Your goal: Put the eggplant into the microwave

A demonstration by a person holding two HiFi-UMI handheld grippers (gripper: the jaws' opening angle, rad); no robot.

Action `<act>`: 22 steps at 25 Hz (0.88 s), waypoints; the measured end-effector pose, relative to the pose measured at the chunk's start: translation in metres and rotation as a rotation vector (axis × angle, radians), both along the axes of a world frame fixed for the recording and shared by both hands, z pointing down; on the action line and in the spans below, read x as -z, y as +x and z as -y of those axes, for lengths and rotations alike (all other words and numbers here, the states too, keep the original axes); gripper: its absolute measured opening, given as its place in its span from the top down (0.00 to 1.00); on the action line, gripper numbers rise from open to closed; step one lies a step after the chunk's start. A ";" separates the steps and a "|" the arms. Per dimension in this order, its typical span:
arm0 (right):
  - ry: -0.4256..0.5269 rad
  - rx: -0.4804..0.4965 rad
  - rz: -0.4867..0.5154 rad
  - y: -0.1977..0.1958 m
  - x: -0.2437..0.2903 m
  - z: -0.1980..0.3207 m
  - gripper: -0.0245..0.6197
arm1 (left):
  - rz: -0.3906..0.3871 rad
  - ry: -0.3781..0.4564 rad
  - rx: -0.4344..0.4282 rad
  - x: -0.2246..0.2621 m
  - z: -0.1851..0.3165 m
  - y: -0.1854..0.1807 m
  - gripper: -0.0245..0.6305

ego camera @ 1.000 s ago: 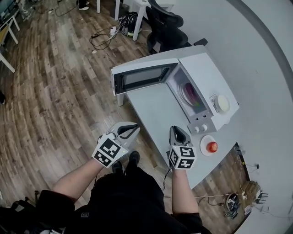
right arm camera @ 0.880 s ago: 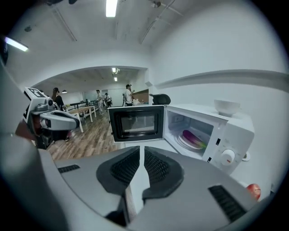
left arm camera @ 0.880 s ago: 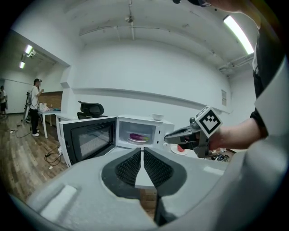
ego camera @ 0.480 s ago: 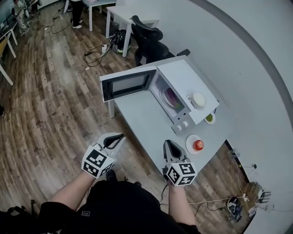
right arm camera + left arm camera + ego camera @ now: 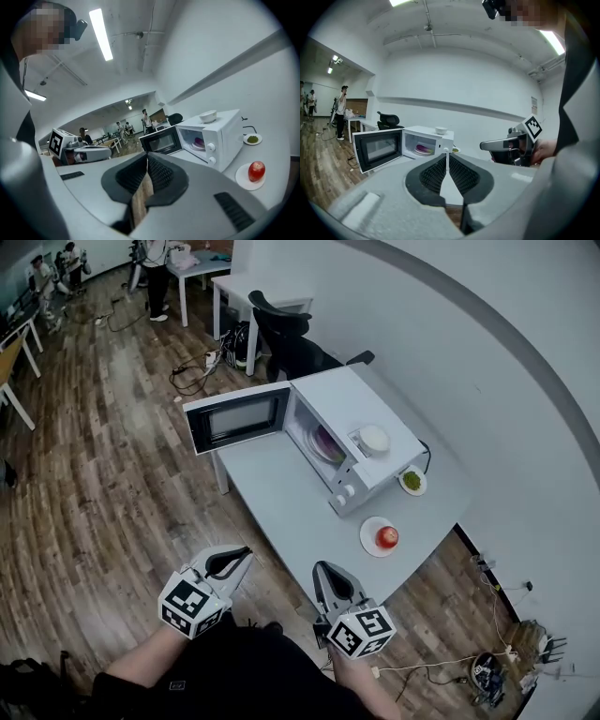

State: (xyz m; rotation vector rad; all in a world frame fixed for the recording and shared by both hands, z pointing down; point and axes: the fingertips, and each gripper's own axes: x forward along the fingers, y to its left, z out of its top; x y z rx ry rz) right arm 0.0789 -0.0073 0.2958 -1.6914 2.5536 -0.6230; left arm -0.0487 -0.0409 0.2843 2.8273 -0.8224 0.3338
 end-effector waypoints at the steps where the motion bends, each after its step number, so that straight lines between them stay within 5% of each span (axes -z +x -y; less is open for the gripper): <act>1: 0.018 0.002 0.018 -0.001 0.005 -0.006 0.93 | -0.004 -0.011 0.002 0.000 -0.006 0.004 0.92; 9: 0.140 0.062 0.010 -0.022 0.040 -0.026 0.94 | -0.054 0.021 -0.006 0.021 -0.029 0.011 0.92; 22: 0.136 -0.003 0.010 -0.030 0.043 -0.015 0.94 | -0.052 0.045 -0.012 0.038 -0.004 -0.019 0.92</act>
